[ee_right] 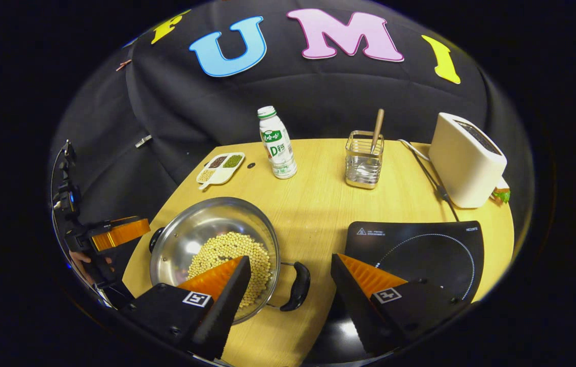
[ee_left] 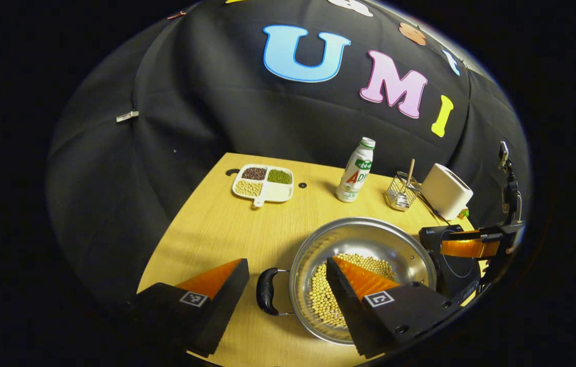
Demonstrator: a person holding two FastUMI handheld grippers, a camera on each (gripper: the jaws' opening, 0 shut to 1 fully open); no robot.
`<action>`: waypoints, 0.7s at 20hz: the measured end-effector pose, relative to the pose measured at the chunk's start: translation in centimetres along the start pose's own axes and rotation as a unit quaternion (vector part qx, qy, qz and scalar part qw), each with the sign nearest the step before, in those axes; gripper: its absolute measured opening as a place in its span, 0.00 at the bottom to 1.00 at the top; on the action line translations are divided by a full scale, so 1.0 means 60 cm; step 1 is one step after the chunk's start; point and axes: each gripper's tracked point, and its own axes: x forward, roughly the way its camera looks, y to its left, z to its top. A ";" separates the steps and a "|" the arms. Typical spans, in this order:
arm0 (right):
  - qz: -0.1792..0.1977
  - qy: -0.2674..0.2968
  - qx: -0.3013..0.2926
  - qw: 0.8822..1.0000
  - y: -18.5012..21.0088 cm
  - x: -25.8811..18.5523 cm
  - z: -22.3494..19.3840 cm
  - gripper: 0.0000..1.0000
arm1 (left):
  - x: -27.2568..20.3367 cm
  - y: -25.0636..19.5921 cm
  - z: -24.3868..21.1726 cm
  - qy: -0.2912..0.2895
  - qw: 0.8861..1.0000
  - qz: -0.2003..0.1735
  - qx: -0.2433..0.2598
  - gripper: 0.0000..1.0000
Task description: First push the handle of the pot to place it horizontally, then grasp the pot with both hands and set it on the induction cooktop.
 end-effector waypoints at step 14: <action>0.007 0.096 0.009 0.995 0.022 0.074 -0.099 0.99 | 0.092 0.007 -0.089 0.086 0.992 -0.054 -0.077 0.95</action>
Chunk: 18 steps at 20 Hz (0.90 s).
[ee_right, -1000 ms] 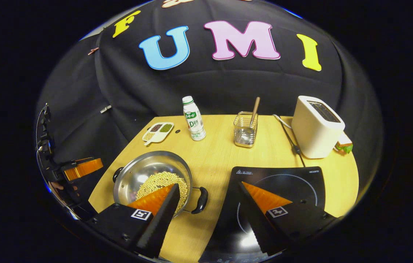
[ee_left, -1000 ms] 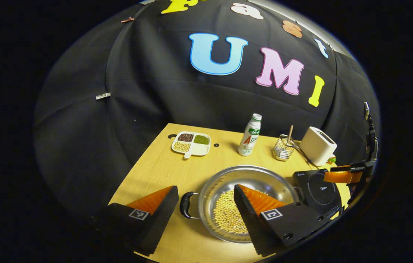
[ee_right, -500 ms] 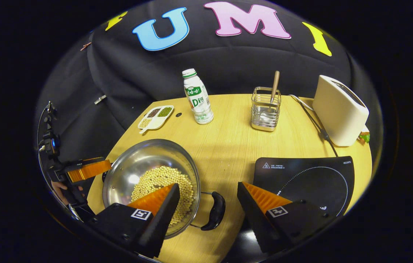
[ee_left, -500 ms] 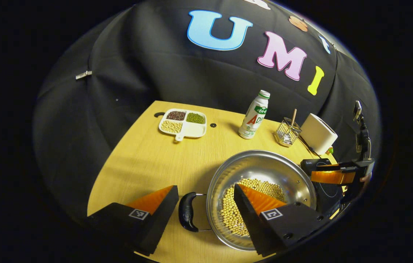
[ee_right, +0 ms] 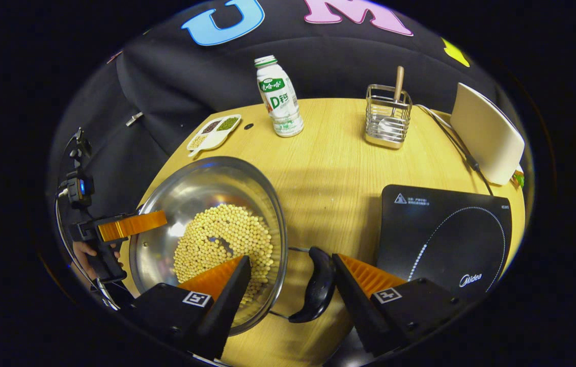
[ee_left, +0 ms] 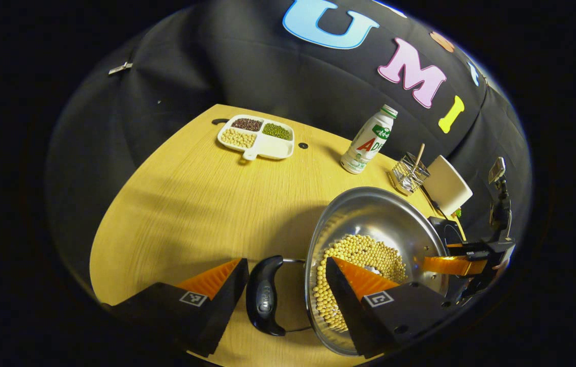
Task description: First push the handle of the pot to place it horizontally, then grasp the pot with both hands and set it on the induction cooktop.
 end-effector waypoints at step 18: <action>-0.028 0.024 0.022 0.999 -0.012 0.039 -0.023 0.70 | -0.010 0.014 -0.036 0.039 0.998 -0.003 -0.041 0.63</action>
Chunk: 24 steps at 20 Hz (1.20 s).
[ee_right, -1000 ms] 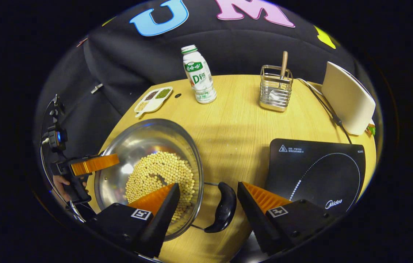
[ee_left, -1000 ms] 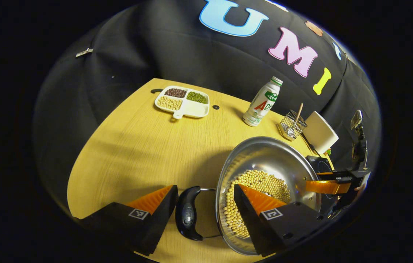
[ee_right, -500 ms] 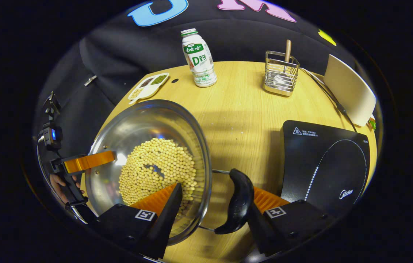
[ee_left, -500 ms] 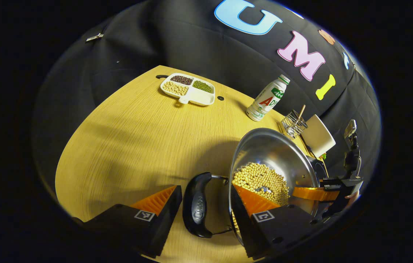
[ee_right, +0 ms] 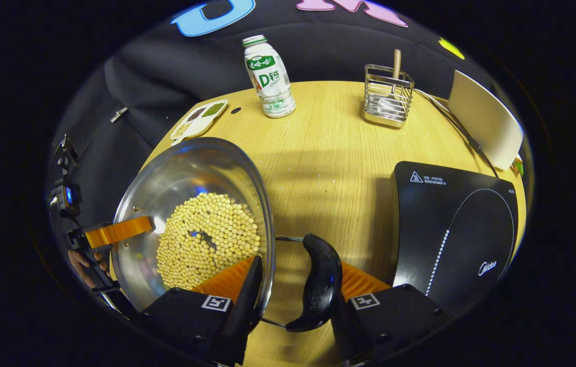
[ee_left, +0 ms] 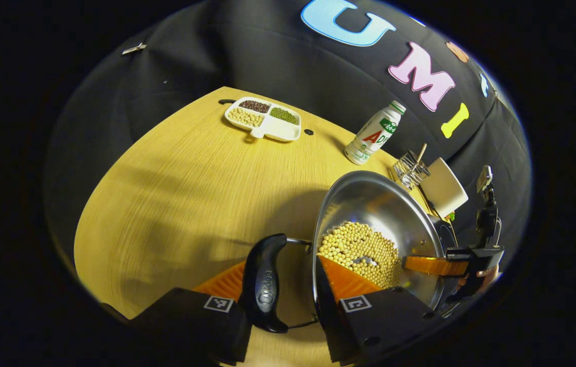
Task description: First push the handle of the pot to place it horizontally, then grasp the pot with both hands and set it on the induction cooktop.
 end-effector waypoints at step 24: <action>0.008 -0.041 0.018 0.999 -0.089 -0.187 0.043 0.61 | -0.101 -0.180 0.015 -0.006 0.999 0.008 0.032 0.58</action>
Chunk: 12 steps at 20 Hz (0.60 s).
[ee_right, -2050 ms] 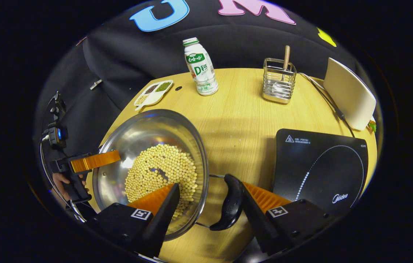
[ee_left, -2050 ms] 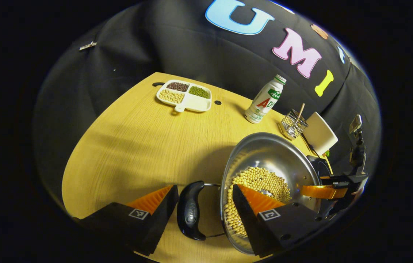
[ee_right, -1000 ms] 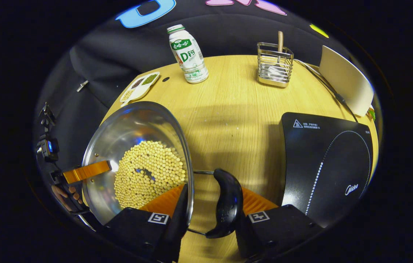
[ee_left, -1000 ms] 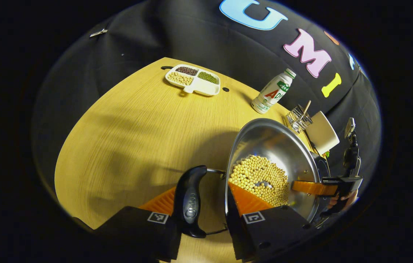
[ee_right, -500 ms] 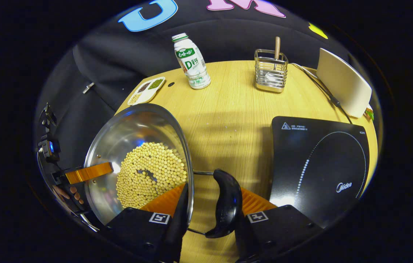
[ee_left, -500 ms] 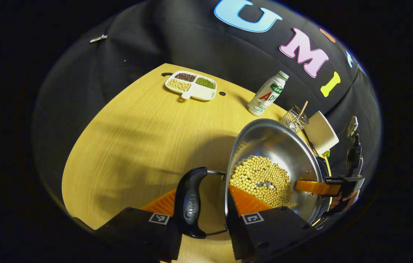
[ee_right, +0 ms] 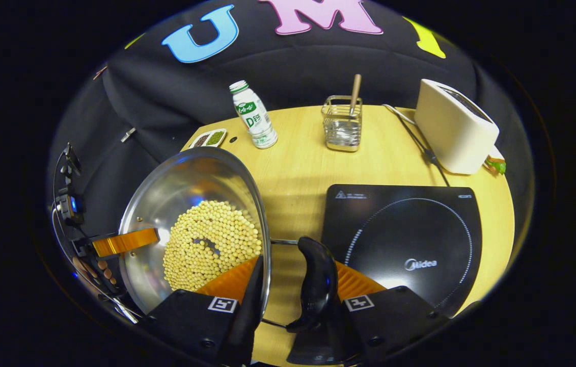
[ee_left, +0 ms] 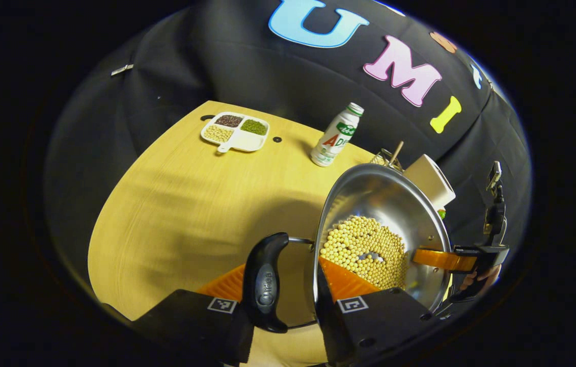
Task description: First push the handle of the pot to place it horizontally, then grasp the pot with both hands and set it on the induction cooktop.
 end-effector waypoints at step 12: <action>-0.013 -0.031 0.027 0.999 -0.193 -0.120 0.026 0.61 | 0.023 -0.225 -0.011 -0.002 0.999 -0.023 0.030 0.57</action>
